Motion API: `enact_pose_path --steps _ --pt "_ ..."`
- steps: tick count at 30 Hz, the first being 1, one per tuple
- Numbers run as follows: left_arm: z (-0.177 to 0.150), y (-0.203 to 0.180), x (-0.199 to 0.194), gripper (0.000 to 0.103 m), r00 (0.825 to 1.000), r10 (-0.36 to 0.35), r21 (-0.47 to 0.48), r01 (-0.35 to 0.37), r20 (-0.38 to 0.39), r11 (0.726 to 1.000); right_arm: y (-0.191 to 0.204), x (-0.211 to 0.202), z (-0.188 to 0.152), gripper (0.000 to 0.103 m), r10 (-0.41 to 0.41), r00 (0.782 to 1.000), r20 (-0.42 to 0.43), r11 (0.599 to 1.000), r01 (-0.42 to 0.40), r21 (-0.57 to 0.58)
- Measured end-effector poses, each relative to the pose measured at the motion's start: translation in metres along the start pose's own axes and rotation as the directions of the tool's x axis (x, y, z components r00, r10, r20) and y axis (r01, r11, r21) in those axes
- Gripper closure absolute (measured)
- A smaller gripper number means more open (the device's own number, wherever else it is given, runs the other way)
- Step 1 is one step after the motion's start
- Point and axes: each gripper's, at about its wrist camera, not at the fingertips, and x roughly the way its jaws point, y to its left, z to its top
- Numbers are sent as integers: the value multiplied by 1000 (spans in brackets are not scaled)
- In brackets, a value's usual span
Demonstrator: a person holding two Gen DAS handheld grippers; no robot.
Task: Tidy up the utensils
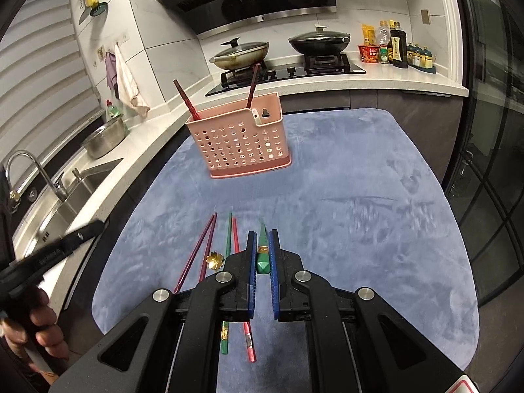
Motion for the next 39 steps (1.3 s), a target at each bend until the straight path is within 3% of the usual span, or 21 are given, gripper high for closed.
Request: enact_pose_path --steps 3,11,17,23,31,39 --pt "-25 7 20 70 997 -2 -11 1 -83 1000 -1 0 -3 96 3 1000 -6 1000 -3 6" --pt "-80 11 60 69 972 5 1 -5 -236 1000 1 1 -6 96 5 1000 -17 1000 -5 10" --pt "-98 18 78 72 959 -3 -11 0 -284 1000 5 4 -9 96 1 1000 -27 1000 0 4" --pt "-101 21 79 94 961 -4 -10 2 -275 1000 7 8 -11 96 -3 999 -39 1000 4 6" --pt "-92 12 63 96 972 -13 15 17 -236 1000 8 4 -9 96 -2 1000 -21 1000 2 -1" --pt "-32 10 17 96 996 -29 -3 29 -79 1000 9 -8 15 96 13 999 34 1000 -13 0"
